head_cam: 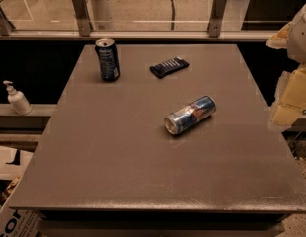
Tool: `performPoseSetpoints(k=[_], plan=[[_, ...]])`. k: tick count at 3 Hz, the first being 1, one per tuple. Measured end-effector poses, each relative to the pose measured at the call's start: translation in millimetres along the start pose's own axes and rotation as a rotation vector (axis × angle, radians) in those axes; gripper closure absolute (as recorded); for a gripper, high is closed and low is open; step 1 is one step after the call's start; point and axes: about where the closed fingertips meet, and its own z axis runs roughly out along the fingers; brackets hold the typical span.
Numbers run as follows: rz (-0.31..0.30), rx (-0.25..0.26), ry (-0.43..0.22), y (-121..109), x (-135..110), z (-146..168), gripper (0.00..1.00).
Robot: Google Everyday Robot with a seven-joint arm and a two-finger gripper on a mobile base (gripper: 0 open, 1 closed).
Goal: Place redbull can upright
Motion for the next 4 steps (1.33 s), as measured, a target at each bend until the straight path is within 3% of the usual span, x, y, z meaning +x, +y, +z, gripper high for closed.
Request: performPoseSetpoints(k=[2,3,4], plan=[[-0.035,0.014,-0.019,0.4,-6.6,2.2,0.0],[-0.117,0.025,-0.052,8.2,-19.4,12.5,0.0],[-0.261,0.035,-0.086,20.8,-40.0,30.6,0.0]])
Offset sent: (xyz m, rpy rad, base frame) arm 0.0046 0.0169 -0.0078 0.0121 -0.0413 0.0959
